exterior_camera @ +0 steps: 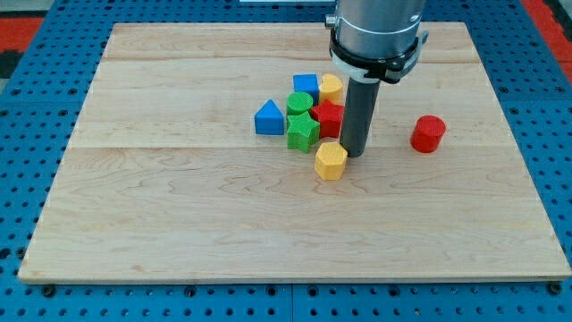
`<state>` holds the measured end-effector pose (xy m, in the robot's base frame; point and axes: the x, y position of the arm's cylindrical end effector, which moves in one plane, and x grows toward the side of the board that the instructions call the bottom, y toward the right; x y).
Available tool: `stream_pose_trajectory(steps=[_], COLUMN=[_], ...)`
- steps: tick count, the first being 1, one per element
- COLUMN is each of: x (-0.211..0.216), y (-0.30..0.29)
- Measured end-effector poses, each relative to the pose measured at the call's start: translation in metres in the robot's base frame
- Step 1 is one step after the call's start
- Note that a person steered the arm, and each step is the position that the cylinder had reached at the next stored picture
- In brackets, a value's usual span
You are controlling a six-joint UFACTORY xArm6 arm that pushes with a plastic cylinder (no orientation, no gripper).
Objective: Move the red star into the green circle
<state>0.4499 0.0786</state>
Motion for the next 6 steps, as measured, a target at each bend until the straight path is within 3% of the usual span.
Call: stream_pose_trajectory(steps=[2, 3, 4, 5, 6], x=[-0.046, -0.049, -0.052, -0.048, -0.062], y=[-0.003, -0.035, -0.03, -0.007, 0.068])
